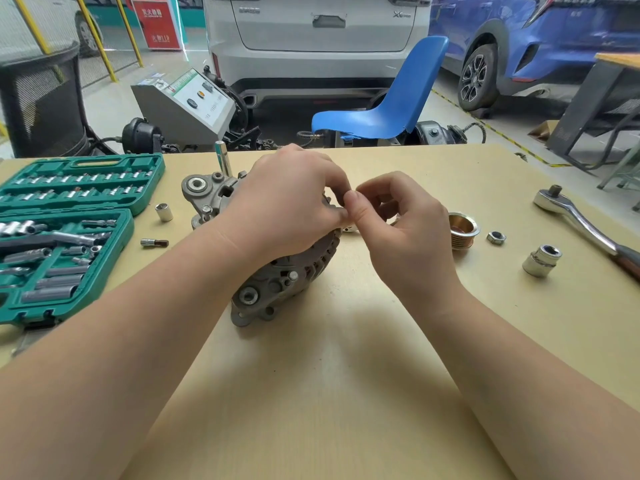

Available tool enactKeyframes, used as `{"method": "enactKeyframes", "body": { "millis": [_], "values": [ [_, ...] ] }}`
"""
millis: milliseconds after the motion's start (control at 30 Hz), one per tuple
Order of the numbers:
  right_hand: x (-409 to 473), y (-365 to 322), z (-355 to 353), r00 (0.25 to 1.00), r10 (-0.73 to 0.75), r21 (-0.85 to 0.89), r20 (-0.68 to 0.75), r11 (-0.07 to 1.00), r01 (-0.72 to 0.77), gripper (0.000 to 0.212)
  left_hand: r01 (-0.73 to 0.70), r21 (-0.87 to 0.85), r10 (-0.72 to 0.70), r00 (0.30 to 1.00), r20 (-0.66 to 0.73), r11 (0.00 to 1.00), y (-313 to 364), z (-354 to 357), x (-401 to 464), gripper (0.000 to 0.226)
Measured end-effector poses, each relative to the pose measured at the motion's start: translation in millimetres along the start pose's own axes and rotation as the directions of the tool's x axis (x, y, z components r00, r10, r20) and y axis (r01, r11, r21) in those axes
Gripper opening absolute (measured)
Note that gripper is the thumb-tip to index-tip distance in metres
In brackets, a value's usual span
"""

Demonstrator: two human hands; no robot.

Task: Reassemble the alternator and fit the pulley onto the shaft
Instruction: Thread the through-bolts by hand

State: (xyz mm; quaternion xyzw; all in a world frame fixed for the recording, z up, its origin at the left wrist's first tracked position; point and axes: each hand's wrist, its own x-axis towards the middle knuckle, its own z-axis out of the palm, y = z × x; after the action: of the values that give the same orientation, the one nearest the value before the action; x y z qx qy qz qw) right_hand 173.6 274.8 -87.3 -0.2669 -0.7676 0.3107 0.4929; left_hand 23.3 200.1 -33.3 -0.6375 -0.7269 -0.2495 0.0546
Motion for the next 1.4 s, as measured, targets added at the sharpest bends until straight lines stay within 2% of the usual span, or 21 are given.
{"method": "enactKeyframes", "body": {
  "millis": [133,267,400,567,667,867,1000,1100,1200,1333,1400],
  "values": [
    [-1.6,1.5,0.6,0.999,-0.042,-0.039,0.005,0.998,0.042,0.009,-0.011,0.019,0.010,0.999,0.035,1.000,-0.4,-1.4,0.2,0.019],
    [-1.0,2.5,1.3,1.000,-0.009,-0.031,0.002,0.999,0.009,0.006,0.021,0.028,-0.021,1.000,-0.002,0.999,0.5,0.1,-0.6,0.021],
    [1.5,2.1,0.5,0.999,0.050,0.021,0.002,0.999,-0.050,0.017,0.019,0.033,-0.019,1.000,-0.003,0.999,-0.4,-0.3,0.5,0.013],
    [-0.3,2.2,-0.2,0.999,-0.032,-0.021,-0.007,0.999,0.031,0.009,0.007,0.024,-0.008,0.999,0.053,1.000,-1.7,-1.9,1.8,0.016],
    [-0.7,2.7,0.6,0.999,-0.047,-0.046,0.008,0.998,0.047,0.005,0.008,0.030,-0.009,0.999,0.031,1.000,-0.9,-1.0,0.9,0.017],
    [1.6,4.8,1.5,0.998,0.070,0.041,0.004,0.997,-0.070,0.022,0.027,0.025,-0.026,1.000,-0.009,0.999,-1.3,1.4,0.7,0.016],
    [0.4,4.3,0.6,1.000,0.007,0.049,0.011,0.999,-0.008,0.010,0.010,0.009,-0.010,1.000,0.025,1.000,-1.9,-1.0,1.0,0.016],
    [-0.7,4.6,1.6,0.999,-0.030,0.007,0.026,1.000,0.030,0.009,-0.003,0.028,0.002,0.999,0.038,1.000,-1.7,-1.1,1.4,0.014],
    [-0.3,4.0,2.1,1.000,0.000,0.010,0.024,1.000,-0.001,0.003,0.003,0.040,-0.004,1.000,0.020,0.999,-0.8,0.2,0.5,0.017],
    [3.0,4.8,2.4,0.997,0.082,0.062,0.014,0.995,-0.083,0.020,0.004,0.039,-0.004,1.000,-0.008,0.999,-1.2,0.6,0.3,0.016],
    [3.0,4.8,2.7,0.995,0.103,0.092,0.017,0.990,-0.104,0.018,0.008,0.028,-0.008,1.000,-0.001,1.000,-1.9,0.6,0.8,0.015]
  ]
}}
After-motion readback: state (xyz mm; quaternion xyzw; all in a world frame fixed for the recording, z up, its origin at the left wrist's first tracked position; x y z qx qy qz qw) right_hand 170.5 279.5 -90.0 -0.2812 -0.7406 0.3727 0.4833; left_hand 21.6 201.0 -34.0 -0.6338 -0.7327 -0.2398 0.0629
